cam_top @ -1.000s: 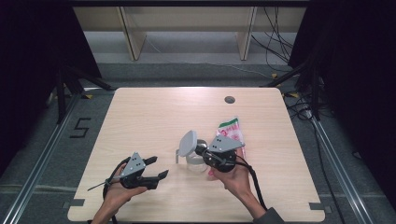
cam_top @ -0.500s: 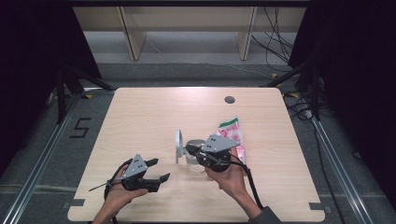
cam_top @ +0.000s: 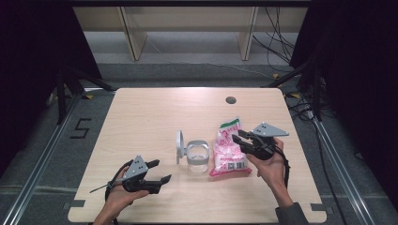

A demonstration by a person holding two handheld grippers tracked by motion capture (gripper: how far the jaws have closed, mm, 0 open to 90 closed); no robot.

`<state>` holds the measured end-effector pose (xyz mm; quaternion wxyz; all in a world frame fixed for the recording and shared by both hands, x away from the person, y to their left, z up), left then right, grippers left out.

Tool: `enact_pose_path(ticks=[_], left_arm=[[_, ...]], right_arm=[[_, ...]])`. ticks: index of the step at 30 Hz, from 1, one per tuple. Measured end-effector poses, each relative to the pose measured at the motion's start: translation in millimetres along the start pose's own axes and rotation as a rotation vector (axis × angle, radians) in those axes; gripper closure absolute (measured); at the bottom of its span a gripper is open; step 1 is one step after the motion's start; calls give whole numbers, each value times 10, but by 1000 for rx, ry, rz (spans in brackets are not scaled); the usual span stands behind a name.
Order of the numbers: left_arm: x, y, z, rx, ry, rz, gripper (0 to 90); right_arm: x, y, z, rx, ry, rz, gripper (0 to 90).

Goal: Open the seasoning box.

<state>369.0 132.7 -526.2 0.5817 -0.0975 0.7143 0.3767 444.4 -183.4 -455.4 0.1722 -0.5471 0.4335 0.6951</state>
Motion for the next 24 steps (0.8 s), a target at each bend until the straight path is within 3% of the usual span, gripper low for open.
enact_pose_path(ticks=[1,2,3,5,7,8,10,13,17,20,24], left_arm=[[-1,-5,-10,-3,18,0,266],[5,-8,-8,-5,14,6,265],[3,-21,-7,8,-3,-5,264],[15,-25,-13,10,-3,-4,264],[13,-33,-39,4,36,-6,264],[16,-29,-31,7,17,4,264],[25,-34,-44,7,19,4,263],[7,-54,-60,15,36,-14,263],[18,-40,-45,16,-12,5,262],[8,-51,-56,16,6,-4,262],[5,-47,-59,21,-4,-4,262]], right_arm=[[32,4,-30,15,-22,7,646],[49,-8,-97,23,7,0,641],[91,10,-94,32,-33,38,637],[136,-21,-171,56,-16,44,621],[176,-49,-203,59,-31,51,609],[196,-57,-236,67,-17,57,602],[243,-79,-275,77,-35,70,591],[270,-113,-324,78,-46,81,592],[320,-168,-347,81,-64,116,579],[344,-222,-352,77,-47,130,583],[377,-310,-354,55,-80,136,592]])
Point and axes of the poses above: each handheld gripper's, and its own axes: y roughly backward along the jaws, x roughly out of its underside, z roughly to its left, the point moved 7 cm from there along -y, roughly forward along the jaws, and after that the axes turned 2 degrees about -z, right-handed, at the moved point
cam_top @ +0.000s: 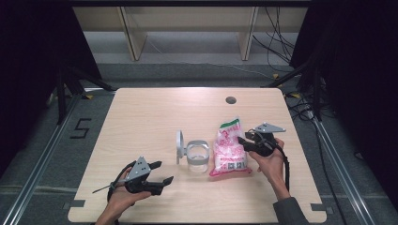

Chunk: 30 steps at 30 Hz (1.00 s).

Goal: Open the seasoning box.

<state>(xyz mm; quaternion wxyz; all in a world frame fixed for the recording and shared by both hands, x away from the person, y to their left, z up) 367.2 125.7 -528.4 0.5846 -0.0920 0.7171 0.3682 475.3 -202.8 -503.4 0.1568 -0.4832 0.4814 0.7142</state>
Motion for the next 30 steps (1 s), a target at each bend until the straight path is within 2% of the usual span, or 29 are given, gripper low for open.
enact_pose_path(ticks=[1,3,4,5,7,8,9,10,11,14,16,17,18,19,20,21,22,24,27,29,30], left_arm=[[-4,-1,-3,-4,9,-1,262],[-3,1,-4,-5,6,0,261],[5,3,-19,-8,31,1,261],[3,5,-19,-7,30,0,261],[-11,5,3,-5,0,-1,261],[-11,3,3,-5,2,-2,261],[-5,2,0,-5,5,0,261],[4,0,-14,-9,28,0,261],[4,-3,-14,-4,24,-3,261],[3,-10,-16,-4,29,2,261],[12,-7,-23,-4,21,7,261],[7,-16,-35,0,32,-3,261],[3,-21,-32,-2,30,-4,261],[0,-18,-10,-3,-6,7,261],[2,-24,-17,1,0,4,260],[16,-16,0,-4,-19,20,260],[14,-28,-40,1,29,0,259],[8,-18,-37,-2,29,1,259],[3,-2,-22,-10,29,0,259],[-2,15,-7,-10,20,-3,259],[-10,21,-6,-18,28,-6,259]], right_arm=[[-1,-17,-14,17,9,-7,592],[18,-67,-8,9,0,4,598],[31,-79,-15,7,1,21,600],[36,-104,-19,0,-6,19,602],[49,-141,-37,0,-20,17,613],[61,-152,-29,-7,-34,27,620],[61,-168,-45,-4,-22,16,626],[74,-181,-29,-20,-42,30,633],[75,-195,-52,-8,-27,22,644],[94,-240,-70,-22,-49,27,668],[92,-261,-82,-40,-80,16,672],[96,-289,-97,-41,-89,14,673],[96,-297,-81,-62,-115,14,673],[102,-324,-90,-58,-111,11,673],[109,-350,-70,-64,-119,15,678],[119,-369,-68,-64,-108,24,707],[123,-381,-59,-63,-94,28,767],[116,-374,-39,-59,-70,27,848],[118,-331,-24,-44,-39,47,886],[130,-295,-19,-43,-41,51,892],[145,-255,-25,-35,-32,46,893]])
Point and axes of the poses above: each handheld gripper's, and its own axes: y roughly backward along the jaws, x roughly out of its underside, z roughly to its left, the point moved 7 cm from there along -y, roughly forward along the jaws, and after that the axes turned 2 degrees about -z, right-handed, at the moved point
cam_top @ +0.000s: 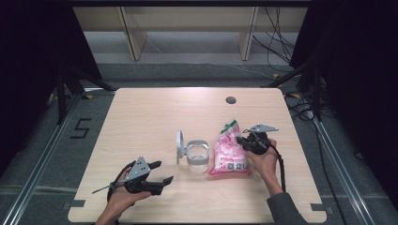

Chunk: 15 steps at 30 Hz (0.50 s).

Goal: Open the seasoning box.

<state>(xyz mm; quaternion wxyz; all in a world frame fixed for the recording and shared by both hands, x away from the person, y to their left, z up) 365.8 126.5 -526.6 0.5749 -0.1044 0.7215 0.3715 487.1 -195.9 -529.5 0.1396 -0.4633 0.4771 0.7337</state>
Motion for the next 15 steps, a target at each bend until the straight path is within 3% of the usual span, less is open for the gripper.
enact_pose_path(ticks=[6,8,11,15], left_arm=[[-27,25,13,1,-9,-11,259],[-43,26,1,-6,6,-22,259],[-38,47,1,-2,-7,-10,259],[-55,53,-13,-9,-8,-14,259]], right_arm=[[163,341,44,7,-6,-6,899],[225,454,91,8,-3,-11,900],[307,615,147,23,34,-9,900],[415,811,196,13,37,-9,900]])
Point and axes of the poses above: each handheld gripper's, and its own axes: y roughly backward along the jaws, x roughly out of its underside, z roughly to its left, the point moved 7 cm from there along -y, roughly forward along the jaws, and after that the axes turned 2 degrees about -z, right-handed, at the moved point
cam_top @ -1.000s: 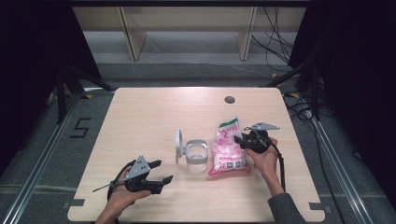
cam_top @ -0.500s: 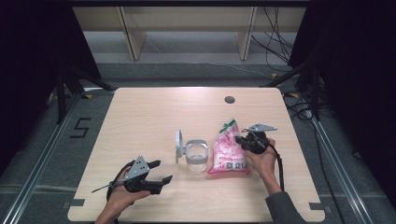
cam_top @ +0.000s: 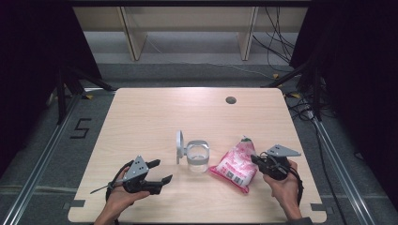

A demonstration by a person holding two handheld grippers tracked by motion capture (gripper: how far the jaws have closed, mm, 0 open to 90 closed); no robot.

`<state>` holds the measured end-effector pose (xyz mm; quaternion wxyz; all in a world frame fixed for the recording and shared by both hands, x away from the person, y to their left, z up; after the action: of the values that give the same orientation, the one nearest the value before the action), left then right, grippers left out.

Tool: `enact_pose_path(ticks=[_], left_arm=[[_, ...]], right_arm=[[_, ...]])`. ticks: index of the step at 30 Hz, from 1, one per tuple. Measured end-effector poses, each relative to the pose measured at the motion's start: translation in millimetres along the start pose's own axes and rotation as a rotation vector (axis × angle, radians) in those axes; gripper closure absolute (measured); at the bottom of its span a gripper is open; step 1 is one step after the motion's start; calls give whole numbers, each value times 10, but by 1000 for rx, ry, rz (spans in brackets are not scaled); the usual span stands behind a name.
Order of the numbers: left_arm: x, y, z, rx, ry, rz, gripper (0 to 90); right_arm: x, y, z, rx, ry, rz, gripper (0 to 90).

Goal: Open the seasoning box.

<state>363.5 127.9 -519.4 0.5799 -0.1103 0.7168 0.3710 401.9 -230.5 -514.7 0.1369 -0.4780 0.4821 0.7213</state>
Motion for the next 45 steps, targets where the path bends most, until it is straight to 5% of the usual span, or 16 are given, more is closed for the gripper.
enact_pose_path(ticks=[6,10,11,13,15,16,17,22,23,24,30,32,33,34,41,45], left_arm=[[7,-19,-22,13,1,2,257],[-7,-27,-14,19,-24,3,257],[3,-40,-35,20,12,1,258],[24,-33,-24,14,-13,20,258],[9,-43,-42,19,-10,9,258],[9,-50,-55,20,6,6,258],[12,-51,-50,23,-6,9,258],[7,-52,-57,35,-3,4,257],[14,-51,-55,30,-8,9,257],[19,-51,-54,31,-12,10,257],[44,-83,-86,39,-3,18,257],[43,-97,-99,40,0,15,257],[44,-97,-93,39,-15,22,257],[53,-100,-92,40,-16,29,258],[86,-162,-199,62,-8,38,257],[110,-240,-320,75,-9,40,259]], right_arm=[[148,207,-78,4,-65,16,900],[181,215,-192,3,-61,-7,869],[177,192,-200,11,-82,-24,854],[204,177,-191,20,-133,11,816],[212,125,-257,27,-96,6,770],[225,116,-204,20,-175,24,759],[216,76,-260,24,-122,6,746],[213,-40,-287,36,-128,24,732],[213,-27,-259,43,-164,44,733],[200,-51,-303,51,-123,28,737],[196,-79,-330,42,-122,28,888],[165,-82,-265,36,-148,12,900],[143,-95,-300,50,-89,-4,900],[128,-82,-240,43,-123,3,900],[-120,73,-24,-13,-76,-100,900],[-259,138,81,-19,23,-150,900]])
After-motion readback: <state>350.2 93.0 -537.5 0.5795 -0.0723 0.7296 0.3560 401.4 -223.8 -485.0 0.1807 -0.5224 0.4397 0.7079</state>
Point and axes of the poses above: each handheld gripper's, and its own axes: y roughly backward along the jaws, x roughly out of its underside, z roughly to its left, the point moved 7 cm from there along -y, roughly forward along the jaws, and after that the axes turned 2 degrees about -z, right-handed, at the moved point
